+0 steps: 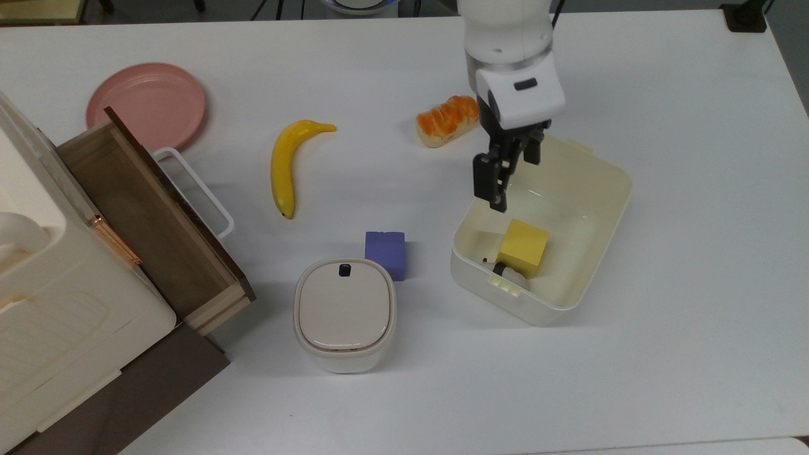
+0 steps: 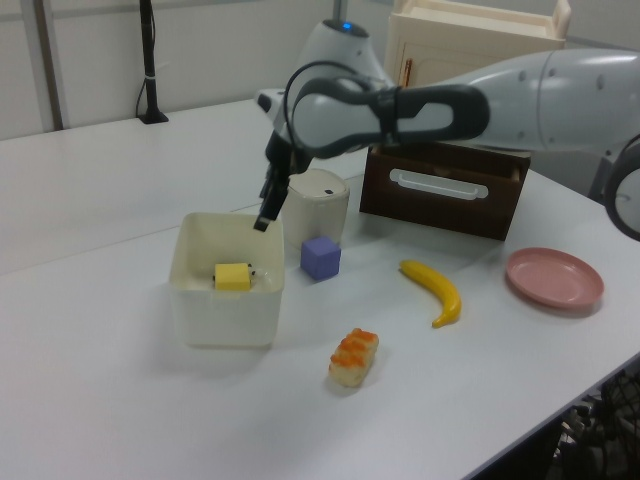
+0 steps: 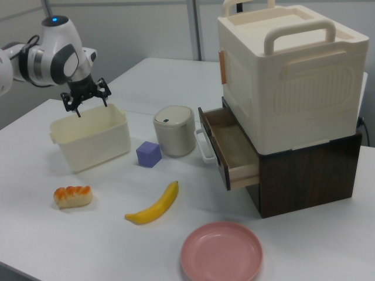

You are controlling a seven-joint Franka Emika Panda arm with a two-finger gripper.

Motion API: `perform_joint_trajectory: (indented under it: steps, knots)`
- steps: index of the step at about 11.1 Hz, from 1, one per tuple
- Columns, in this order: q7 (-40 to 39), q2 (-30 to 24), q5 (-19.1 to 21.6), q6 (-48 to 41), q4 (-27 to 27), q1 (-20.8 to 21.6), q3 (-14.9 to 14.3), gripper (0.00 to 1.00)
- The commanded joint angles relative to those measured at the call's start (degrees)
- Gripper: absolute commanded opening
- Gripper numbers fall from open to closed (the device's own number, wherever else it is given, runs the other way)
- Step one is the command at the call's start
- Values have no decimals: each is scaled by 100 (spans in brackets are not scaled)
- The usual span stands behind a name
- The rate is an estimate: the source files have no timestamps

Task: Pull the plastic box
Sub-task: 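Move the gripper over the cream plastic box and lower it inside the rim, then hook the box rim and pull the box toward the arm's base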

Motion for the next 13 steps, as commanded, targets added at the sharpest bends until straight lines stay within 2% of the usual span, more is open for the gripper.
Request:
perform_joint_trajectory:
  steps: [1, 3, 6, 13]
  knots:
    - [-54, 286, 22, 287, 127, 133, -23, 100]
    - [-89, 295, -30, 279, 74, 212, -23, 100]
    - [-116, 365, -442, 270, -92, 247, -5, 100]
    - [-160, 182, -628, 173, -636, 221, -5, 100]
